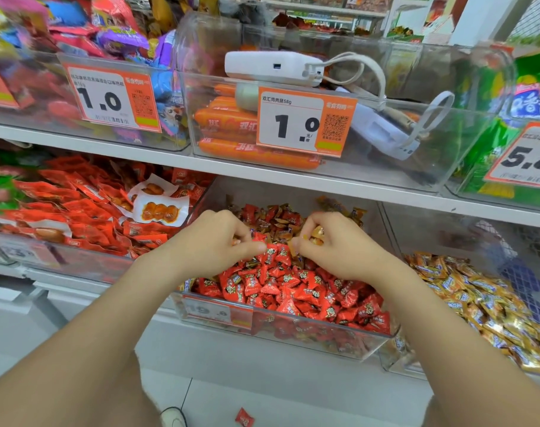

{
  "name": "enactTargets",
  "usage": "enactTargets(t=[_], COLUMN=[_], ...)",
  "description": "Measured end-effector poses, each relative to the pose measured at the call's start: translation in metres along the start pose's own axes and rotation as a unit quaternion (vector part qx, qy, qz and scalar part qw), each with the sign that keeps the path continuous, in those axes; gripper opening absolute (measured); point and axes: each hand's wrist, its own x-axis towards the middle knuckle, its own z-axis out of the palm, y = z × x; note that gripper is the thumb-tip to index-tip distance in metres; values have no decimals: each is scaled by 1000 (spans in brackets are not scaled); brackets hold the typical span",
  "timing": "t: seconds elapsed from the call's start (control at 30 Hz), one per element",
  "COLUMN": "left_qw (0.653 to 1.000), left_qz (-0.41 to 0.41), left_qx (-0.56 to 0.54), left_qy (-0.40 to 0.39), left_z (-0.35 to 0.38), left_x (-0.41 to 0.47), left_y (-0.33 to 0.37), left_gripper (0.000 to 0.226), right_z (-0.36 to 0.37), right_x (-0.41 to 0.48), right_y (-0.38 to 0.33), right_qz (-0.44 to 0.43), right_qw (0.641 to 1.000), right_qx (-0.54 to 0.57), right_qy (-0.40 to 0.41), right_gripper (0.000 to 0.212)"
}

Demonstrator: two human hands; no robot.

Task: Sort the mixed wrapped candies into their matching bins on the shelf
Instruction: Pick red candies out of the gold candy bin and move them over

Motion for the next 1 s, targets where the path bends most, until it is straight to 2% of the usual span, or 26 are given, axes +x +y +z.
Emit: enactTargets(t=[0.07, 0.33, 0.4, 0.5, 0.63, 0.77, 1.0], left_qw=[1000, 993, 990, 990, 994, 996, 991], left_qz=[10, 0, -16, -28, -41, -3, 24], left_qx=[25, 88, 117, 135, 95, 67, 101], left_qy=[-13, 73, 71, 39, -47, -56, -86], left_z=[3, 20, 24, 32, 40, 43, 53], left_x=[0, 45, 58, 73, 82, 87, 103], left_y=[-2, -18, -20, -25, -34, -39, -45], left_gripper=[18, 31, 28, 19, 34, 59, 52], right_z=[-2, 7, 9, 15, 29, 40, 41], right_x=[1, 21, 29, 41, 60, 70, 76], right_y=[1, 11, 9, 6, 10, 11, -3], right_qz=[5, 53, 71, 42, -9, 9, 60], right_qw=[1000, 995, 990, 986, 987, 978, 965], right_qx=[13, 13, -32, -77, -140, -207, -236], right_qy=[19, 88, 119, 143, 79, -15, -93], right_gripper=[24, 6, 8, 15, 23, 29, 41])
